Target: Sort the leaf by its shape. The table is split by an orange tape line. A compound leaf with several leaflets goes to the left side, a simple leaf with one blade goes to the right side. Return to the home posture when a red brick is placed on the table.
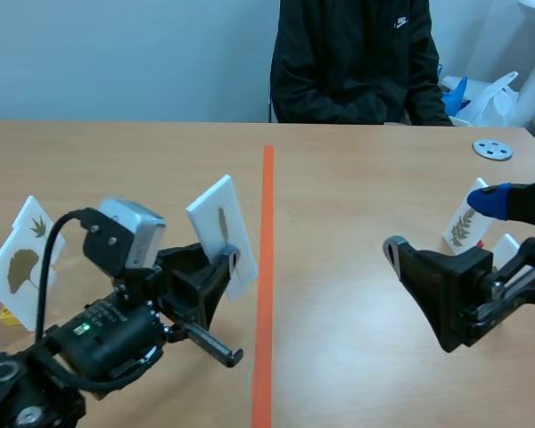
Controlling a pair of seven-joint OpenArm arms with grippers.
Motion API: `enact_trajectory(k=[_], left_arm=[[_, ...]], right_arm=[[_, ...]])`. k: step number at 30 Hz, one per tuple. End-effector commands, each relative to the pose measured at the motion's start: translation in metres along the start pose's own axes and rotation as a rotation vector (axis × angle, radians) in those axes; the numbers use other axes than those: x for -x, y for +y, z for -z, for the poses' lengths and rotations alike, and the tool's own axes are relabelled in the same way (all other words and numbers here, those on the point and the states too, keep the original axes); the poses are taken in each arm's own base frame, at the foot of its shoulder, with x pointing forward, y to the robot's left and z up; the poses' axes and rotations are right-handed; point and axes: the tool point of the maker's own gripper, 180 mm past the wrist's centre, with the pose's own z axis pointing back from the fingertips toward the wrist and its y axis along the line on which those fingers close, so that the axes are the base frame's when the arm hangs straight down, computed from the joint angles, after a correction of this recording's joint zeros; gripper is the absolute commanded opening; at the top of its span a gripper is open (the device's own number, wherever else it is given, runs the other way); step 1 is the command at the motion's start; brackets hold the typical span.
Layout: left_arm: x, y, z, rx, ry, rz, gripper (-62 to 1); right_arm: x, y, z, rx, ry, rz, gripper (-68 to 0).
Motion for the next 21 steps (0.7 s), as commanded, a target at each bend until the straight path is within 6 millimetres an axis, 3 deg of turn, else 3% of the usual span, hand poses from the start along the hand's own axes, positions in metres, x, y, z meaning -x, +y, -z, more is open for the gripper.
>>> enact_trajectory(k=[1,5,15,21], left_arm=[[-0.009,0.002,-0.008,-0.02,-0.021,-0.003,-56.9],[-0.016,0.016,-0.028,-0.104,-0.007,0.011,-56.9],[0.003,0.068,-0.082,-0.311,0.086,-0.014,-56.7],[0.004,0.089,-0.099,-0.391,0.095,-0.006,-56.7]], right_arm=[[-0.007,-0.002,0.001,0.002,-0.03,0.002,0.4],[-0.007,-0.002,0.001,0.002,-0.03,0.002,0.4],[-0.007,-0.002,0.001,0.002,-0.029,0.002,0.4],[-0.007,-0.002,0.001,0.002,-0.03,0.002,0.4]])
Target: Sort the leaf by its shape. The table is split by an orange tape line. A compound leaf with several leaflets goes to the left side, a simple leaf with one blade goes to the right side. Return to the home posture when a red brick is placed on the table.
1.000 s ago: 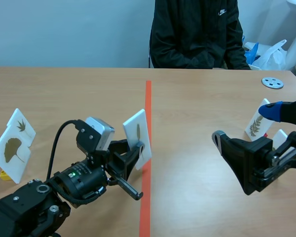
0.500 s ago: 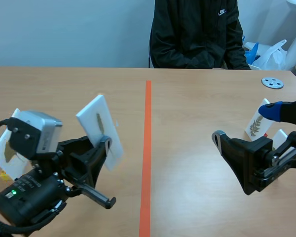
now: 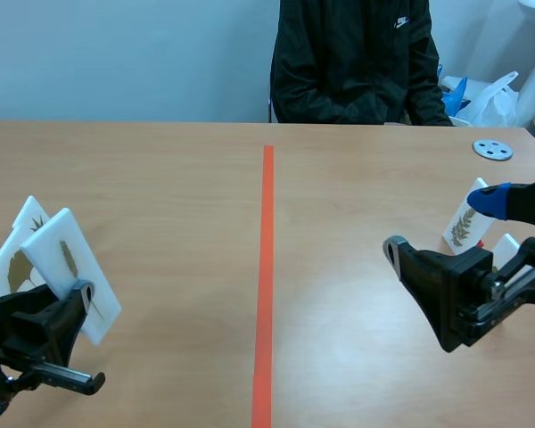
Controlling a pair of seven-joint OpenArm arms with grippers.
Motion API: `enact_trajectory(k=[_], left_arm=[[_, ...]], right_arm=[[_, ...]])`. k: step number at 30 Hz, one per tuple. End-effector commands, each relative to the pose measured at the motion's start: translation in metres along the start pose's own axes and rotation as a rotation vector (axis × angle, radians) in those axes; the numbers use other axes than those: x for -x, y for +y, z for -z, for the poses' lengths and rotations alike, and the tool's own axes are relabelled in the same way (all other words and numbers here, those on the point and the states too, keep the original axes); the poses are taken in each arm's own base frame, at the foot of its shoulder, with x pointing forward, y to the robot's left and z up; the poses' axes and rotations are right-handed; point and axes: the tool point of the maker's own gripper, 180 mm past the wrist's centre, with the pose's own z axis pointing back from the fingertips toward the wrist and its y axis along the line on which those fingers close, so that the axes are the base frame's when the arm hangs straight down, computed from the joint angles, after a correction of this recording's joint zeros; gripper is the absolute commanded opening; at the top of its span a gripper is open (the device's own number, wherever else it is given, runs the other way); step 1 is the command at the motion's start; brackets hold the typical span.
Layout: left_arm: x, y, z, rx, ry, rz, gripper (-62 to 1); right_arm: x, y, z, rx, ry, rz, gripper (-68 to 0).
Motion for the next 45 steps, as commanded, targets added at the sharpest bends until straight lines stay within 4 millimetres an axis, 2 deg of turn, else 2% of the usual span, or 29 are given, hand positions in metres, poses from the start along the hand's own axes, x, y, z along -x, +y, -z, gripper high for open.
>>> enact_trajectory(k=[1,3,13,20,27,35,43,45], left_arm=[[-0.01,0.004,0.002,-0.018,-0.042,-0.018,-56.7],[-0.01,0.012,0.001,-0.055,-0.042,-0.021,-56.7],[0.027,0.051,-0.012,-0.202,0.014,-0.088,-56.7],[0.03,0.078,-0.012,-0.282,-0.038,-0.097,-56.7],[0.04,0.09,-0.014,-0.327,-0.058,-0.119,-56.7],[0.051,0.093,-0.02,-0.345,-0.045,-0.124,-56.6],[0.051,0.093,-0.02,-0.345,-0.044,-0.123,-45.9],[0.051,0.093,-0.02,-0.345,-0.044,-0.123,-41.2]], right_arm=[[-0.007,-0.002,0.001,0.002,-0.03,0.002,0.4],[-0.007,-0.002,0.001,0.002,-0.029,0.002,0.4],[-0.008,-0.002,0.001,0.002,-0.033,0.001,0.4],[-0.008,-0.002,0.001,0.002,-0.033,0.001,0.4],[-0.008,-0.002,0.001,0.002,-0.033,0.002,0.4],[-0.008,-0.002,0.001,0.002,-0.033,0.002,0.4],[-0.008,-0.002,0.001,0.002,-0.033,0.002,0.4],[-0.008,-0.002,0.001,0.002,-0.033,0.002,0.4]])
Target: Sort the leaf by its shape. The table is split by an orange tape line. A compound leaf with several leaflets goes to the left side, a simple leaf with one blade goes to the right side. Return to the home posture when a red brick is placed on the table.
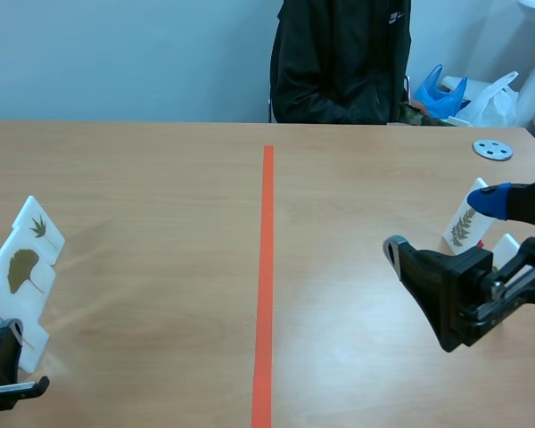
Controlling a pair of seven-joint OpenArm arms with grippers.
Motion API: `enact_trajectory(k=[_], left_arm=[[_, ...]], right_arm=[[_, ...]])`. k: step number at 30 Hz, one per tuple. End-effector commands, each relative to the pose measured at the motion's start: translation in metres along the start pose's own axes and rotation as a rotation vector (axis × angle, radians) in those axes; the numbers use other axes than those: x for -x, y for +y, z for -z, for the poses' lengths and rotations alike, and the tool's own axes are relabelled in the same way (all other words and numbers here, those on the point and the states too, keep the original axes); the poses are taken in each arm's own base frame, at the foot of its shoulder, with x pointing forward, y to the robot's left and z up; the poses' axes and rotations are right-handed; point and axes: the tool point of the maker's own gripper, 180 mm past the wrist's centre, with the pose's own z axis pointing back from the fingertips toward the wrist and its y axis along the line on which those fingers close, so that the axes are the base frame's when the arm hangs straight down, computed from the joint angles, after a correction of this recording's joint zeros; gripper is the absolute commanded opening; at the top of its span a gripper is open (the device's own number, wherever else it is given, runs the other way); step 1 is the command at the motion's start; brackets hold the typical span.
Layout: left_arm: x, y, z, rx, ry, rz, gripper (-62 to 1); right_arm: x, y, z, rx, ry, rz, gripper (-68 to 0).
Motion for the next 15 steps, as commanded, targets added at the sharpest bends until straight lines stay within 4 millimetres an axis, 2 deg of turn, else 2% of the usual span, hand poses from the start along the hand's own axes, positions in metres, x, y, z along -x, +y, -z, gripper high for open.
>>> enact_trajectory(k=[1,4,6,10,15], left_arm=[[-0.009,0.0,0.003,-0.001,-0.03,-0.003,-38.5],[-0.011,0.0,0.003,0.0,-0.039,-0.003,-31.9],[-0.014,0.0,0.003,-0.001,-0.058,-0.003,-29.8],[-0.019,0.006,0.003,-0.016,-0.071,0.003,-29.6],[-0.041,0.015,0.005,-0.027,-0.124,0.024,-29.6]], right_arm=[[-0.008,-0.002,0.001,0.002,-0.033,0.002,0.4],[-0.008,-0.002,0.001,0.002,-0.033,0.002,0.4],[-0.008,-0.002,0.001,0.002,-0.032,0.002,0.4],[-0.008,-0.002,0.001,0.002,-0.032,0.002,0.4],[-0.008,-0.002,0.001,0.002,-0.033,0.002,0.4]])
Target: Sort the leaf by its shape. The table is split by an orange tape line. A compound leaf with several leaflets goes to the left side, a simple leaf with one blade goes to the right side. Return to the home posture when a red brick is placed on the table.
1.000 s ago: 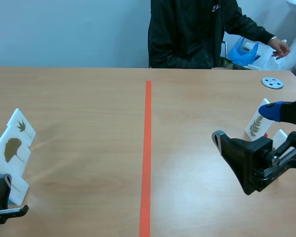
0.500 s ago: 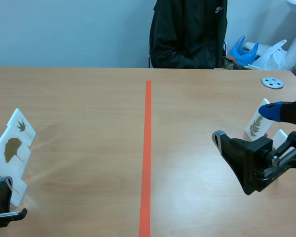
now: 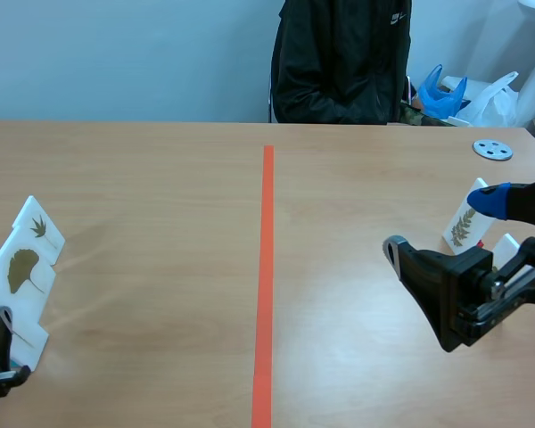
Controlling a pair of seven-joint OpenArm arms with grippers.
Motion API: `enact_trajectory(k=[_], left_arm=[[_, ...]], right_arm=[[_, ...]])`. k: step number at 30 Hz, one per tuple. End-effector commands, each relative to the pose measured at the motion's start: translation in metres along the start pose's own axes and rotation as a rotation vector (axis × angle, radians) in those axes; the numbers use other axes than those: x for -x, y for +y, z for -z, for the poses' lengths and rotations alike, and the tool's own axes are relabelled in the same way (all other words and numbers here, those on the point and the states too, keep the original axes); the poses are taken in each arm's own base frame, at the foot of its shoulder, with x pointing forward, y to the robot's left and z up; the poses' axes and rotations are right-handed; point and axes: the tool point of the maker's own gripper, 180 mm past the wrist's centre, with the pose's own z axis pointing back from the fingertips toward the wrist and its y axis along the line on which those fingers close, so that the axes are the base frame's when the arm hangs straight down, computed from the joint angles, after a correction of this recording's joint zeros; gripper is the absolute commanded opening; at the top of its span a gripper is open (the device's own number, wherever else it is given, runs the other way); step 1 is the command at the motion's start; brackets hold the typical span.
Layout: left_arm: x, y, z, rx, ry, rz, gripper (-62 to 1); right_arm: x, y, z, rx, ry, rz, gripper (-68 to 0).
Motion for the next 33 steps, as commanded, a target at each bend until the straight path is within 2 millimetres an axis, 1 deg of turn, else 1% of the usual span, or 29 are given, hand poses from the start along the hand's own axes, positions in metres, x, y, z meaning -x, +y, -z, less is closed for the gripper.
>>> enact_trajectory(k=[1,4,7,9,11,15,16,19,20,22,23,26,28,33], left_arm=[[-0.025,0.001,0.005,0.005,-0.073,0.011,-29.6],[-0.045,0.003,0.005,0.004,-0.12,0.025,-29.3],[-0.066,0.0,0.002,0.02,-0.166,0.038,-25.5],[-0.08,-0.006,-0.002,0.045,-0.194,0.043,-22.9],[-0.095,-0.013,-0.006,0.071,-0.226,0.049,-21.7],[-0.133,-0.03,-0.014,0.127,-0.309,0.065,-21.6],[-0.143,-0.036,-0.017,0.152,-0.33,0.066,-19.9],[-0.17,-0.062,-0.026,0.259,-0.388,0.056,-9.7],[-0.175,-0.073,-0.029,0.307,-0.386,0.052,-6.4],[-0.178,-0.098,-0.036,0.438,-0.348,0.048,-0.3],[-0.177,-0.111,-0.041,0.505,-0.321,0.047,1.4],[-0.171,-0.141,-0.053,0.655,-0.238,0.058,1.4],[-0.163,-0.154,-0.058,0.717,-0.184,0.071,1.4],[-0.136,-0.176,-0.064,0.794,-0.053,0.077,1.4]], right_arm=[[-0.008,-0.002,0.001,0.002,-0.033,0.002,0.4],[-0.008,-0.002,0.001,0.002,-0.033,0.002,0.4],[-0.008,-0.002,0.001,0.002,-0.033,0.002,0.4],[-0.008,-0.002,0.001,0.002,-0.033,0.002,0.4],[-0.008,-0.002,0.001,0.002,-0.033,0.002,0.4],[-0.008,-0.002,0.001,0.002,-0.033,0.002,0.4],[-0.008,-0.002,0.001,0.002,-0.033,0.002,0.4],[-0.008,-0.002,0.001,0.001,-0.034,0.004,0.4],[-0.008,-0.002,0.001,0.001,-0.035,0.004,0.4],[-0.008,-0.002,0.001,0.001,-0.035,0.004,0.4],[-0.008,-0.002,0.001,0.001,-0.035,0.004,0.4],[-0.009,-0.002,0.001,0.002,-0.037,0.004,0.4],[-0.009,-0.002,0.001,0.002,-0.038,0.004,0.4],[-0.009,-0.002,0.001,0.002,-0.039,0.004,0.4]])
